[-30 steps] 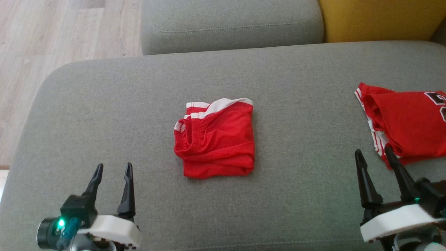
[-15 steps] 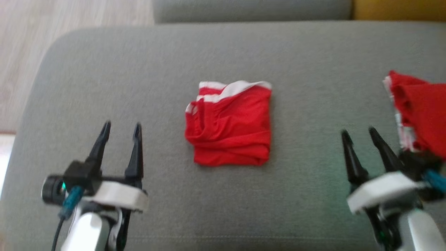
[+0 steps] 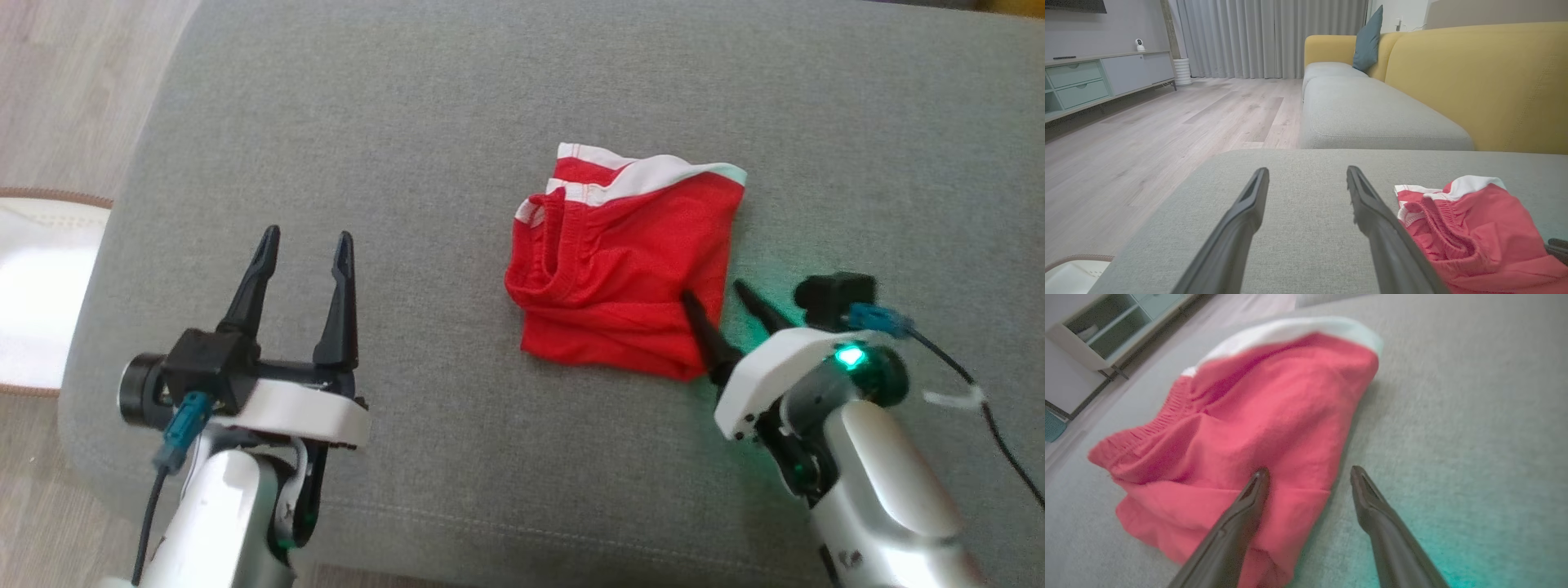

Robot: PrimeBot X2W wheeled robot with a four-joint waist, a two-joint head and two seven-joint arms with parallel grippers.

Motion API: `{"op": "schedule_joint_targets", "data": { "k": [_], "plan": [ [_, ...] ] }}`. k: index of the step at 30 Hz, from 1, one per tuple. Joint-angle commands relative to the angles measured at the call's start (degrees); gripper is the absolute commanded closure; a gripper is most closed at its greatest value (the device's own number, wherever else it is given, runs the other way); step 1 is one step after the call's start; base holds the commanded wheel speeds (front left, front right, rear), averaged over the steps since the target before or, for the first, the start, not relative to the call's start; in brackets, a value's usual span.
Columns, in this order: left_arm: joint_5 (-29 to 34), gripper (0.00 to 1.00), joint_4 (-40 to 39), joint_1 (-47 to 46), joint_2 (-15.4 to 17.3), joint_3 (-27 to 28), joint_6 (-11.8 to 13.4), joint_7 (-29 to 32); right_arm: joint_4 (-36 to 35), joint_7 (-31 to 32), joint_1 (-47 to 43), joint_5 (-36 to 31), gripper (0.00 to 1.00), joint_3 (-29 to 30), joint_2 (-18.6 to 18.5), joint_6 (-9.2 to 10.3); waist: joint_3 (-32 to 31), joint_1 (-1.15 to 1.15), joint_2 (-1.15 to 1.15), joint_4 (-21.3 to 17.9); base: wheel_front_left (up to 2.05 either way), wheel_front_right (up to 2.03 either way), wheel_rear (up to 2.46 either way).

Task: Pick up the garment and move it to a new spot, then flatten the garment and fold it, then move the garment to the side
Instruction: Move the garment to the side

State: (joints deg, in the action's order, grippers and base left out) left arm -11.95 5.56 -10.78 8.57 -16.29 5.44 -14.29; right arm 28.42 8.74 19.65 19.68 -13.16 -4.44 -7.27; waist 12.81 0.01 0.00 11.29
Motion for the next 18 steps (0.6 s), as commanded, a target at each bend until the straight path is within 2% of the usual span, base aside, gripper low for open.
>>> {"op": "schedule_joint_targets", "data": {
  "k": [1,5,6,7,8,14,18],
  "plan": [
    [0.7,0.0,-2.1,-2.2,0.5,2.5,-0.5,-0.7,0.9,2.1,2.5,1.1,0.0,-1.9,0.7,-0.22,0.1,-0.01,0.0,0.3,0.0,0.0,0.0],
    [1.1,0.0,-2.2,-2.0,0.2,3.1,-0.7,-0.7,4.0,5.5,4.4,2.6,0.0,-2.9,1.0,-0.22,0.0,-0.01,0.0,0.3,0.0,0.0,0.0],
    [1.2,0.0,-2.2,-1.9,0.1,3.3,-0.8,-0.7,4.8,6.7,4.9,3.0,0.24,-3.2,1.1,-0.22,0.0,-0.01,0.0,0.3,0.0,0.0,0.0],
    [1.3,0.0,-2.2,-1.7,0.0,3.5,-0.9,-0.7,5.3,7.9,5.3,3.1,0.71,-3.5,1.1,-0.22,0.0,-0.01,0.0,0.2,0.0,0.0,0.0],
    [1.4,0.0,-2.2,-1.6,0.0,3.7,-1.0,-0.7,5.5,8.4,5.8,3.4,1.0,-3.7,1.2,-0.22,0.0,-0.01,0.0,0.1,0.0,0.0,0.0],
    [2.2,0.0,-2.1,-0.9,-0.4,4.4,-1.4,-0.7,4.2,8.8,7.1,2.2,1.0,-4.5,0.8,-0.22,-0.3,-0.01,0.0,-1.2,0.0,0.0,0.0],
    [2.5,0.0,-2.4,-0.3,-0.5,4.8,-1.8,-0.7,1.2,8.2,4.9,0.8,1.0,-4.3,-0.6,-0.22,-0.7,-0.01,0.0,-3.5,0.0,0.0,0.0]
  ]
}}
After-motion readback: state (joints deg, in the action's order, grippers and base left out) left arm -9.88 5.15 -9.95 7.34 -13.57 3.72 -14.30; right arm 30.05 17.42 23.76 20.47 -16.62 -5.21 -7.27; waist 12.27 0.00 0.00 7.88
